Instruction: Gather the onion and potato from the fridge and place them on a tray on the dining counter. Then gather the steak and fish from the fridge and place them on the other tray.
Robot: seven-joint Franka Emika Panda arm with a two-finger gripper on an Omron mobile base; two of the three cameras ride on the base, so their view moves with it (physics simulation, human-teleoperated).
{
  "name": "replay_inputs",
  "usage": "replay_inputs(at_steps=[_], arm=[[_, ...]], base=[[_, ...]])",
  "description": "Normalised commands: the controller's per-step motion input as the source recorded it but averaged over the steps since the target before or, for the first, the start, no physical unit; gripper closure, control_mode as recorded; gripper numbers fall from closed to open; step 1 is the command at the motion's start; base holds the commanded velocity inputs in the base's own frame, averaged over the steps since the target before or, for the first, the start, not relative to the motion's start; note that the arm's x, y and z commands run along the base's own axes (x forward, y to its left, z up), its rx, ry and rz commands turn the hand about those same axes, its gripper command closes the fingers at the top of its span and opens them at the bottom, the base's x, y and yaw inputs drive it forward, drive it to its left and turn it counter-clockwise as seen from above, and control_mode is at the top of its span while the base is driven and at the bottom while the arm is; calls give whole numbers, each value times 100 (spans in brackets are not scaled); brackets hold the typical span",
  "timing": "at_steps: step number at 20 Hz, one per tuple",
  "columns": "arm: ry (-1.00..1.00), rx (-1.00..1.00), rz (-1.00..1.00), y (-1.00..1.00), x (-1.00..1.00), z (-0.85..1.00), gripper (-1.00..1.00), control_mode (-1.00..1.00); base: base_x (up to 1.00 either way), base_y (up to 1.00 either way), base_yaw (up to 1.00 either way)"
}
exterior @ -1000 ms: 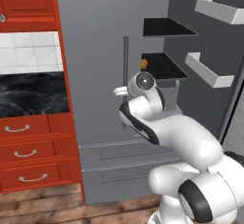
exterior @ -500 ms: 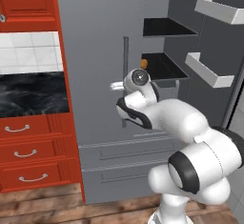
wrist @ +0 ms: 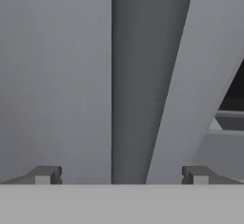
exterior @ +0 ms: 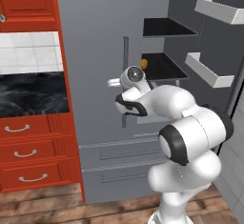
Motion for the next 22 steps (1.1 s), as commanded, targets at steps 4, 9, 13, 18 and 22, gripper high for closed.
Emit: replay_inputs(at_steps=[4, 9, 13, 18, 22], arm=[[0, 0, 0, 0, 44, -17, -100, -100], [0, 0, 0, 0, 44, -21, -100, -100], [0, 0, 0, 0, 24, -9, 100, -100], [0, 0, 0, 0, 0, 0, 100, -100], [-4, 0, 0, 7, -3, -5, 100, -100]], base=[[0, 0, 0], [0, 0, 0], [0, 0, 0], [0, 0, 0], [0, 0, 0]])
